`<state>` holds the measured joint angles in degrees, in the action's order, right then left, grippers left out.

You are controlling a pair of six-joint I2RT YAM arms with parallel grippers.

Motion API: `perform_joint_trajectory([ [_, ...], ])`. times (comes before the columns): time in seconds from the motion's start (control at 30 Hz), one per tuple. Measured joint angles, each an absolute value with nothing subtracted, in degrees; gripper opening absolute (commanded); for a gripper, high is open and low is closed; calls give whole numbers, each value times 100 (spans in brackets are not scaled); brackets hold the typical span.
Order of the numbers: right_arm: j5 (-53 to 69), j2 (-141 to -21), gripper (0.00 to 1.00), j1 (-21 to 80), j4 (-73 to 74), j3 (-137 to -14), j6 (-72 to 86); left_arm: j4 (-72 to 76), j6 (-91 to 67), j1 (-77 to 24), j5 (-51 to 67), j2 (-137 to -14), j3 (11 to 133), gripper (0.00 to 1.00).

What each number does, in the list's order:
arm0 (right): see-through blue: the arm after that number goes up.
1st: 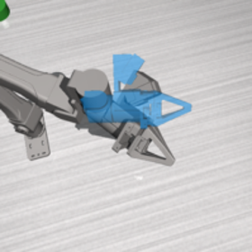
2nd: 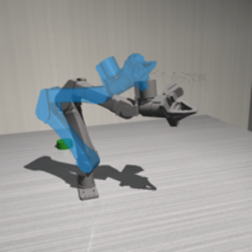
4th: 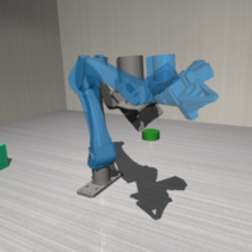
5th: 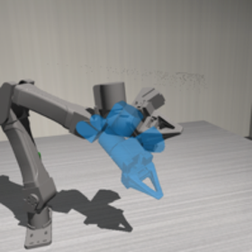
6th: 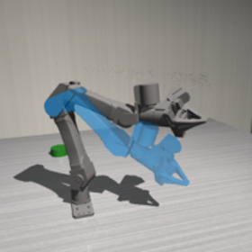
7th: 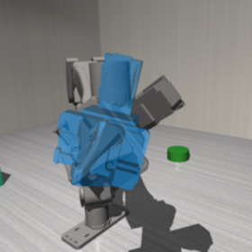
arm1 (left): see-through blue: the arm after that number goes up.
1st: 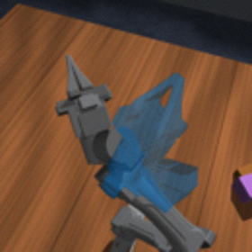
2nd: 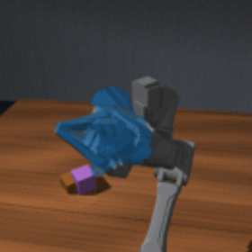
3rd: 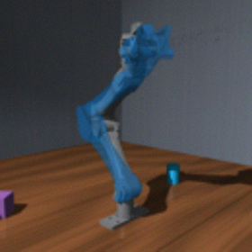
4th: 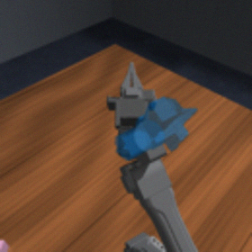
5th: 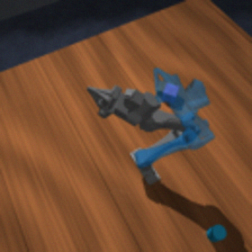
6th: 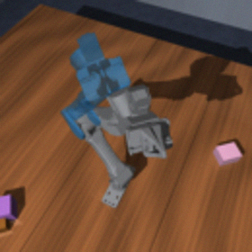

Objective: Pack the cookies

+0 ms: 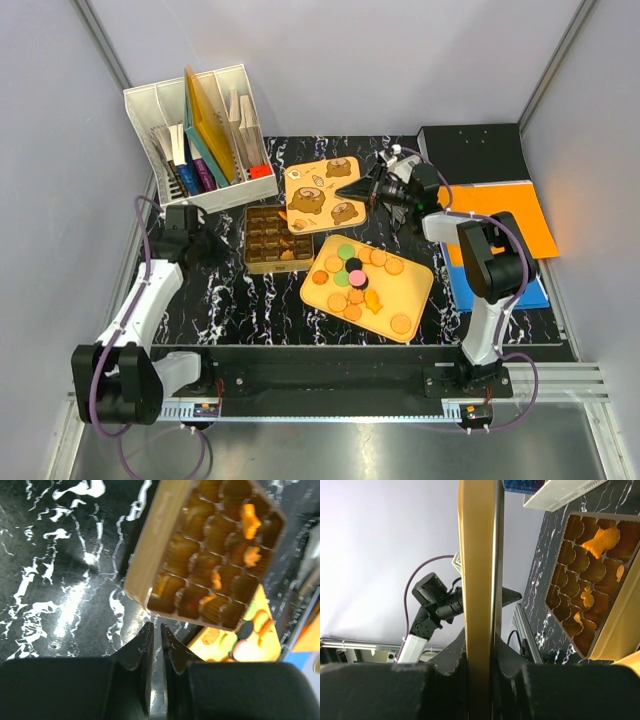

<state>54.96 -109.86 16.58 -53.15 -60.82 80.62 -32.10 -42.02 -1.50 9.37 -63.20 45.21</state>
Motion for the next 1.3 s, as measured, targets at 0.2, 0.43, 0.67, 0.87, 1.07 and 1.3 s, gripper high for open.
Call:
perform_joint_trajectory([
  [0.2, 5496, -11371, 0, 1844, -5369, -6180, 8025, -2995, -4289, -145, 899, -6801, 4359, 12],
  [0.43, 5489, -11909, 0, 1931, -5367, -6440, 8001, -2694, -4423, -143, 934, -7347, 4346, 11],
  [0.67, 5492, -12346, 0, 2001, -5378, -6729, 8062, -2443, -4451, -139, 947, -7749, 4346, 11],
  [0.87, 5489, -12652, 0, 2147, -5391, -6829, 8088, -2324, -4447, -106, 989, -8001, 4348, 11],
  [1.07, 5496, -13006, 0, 2235, -5343, -6836, 8044, -2224, -4447, -73, 1050, -8180, 4390, 11],
  [1.3, 5496, -13037, 10, 2252, -4661, -6991, 7535, -2182, -4445, -56, 1079, -8226, 4429, 11],
])
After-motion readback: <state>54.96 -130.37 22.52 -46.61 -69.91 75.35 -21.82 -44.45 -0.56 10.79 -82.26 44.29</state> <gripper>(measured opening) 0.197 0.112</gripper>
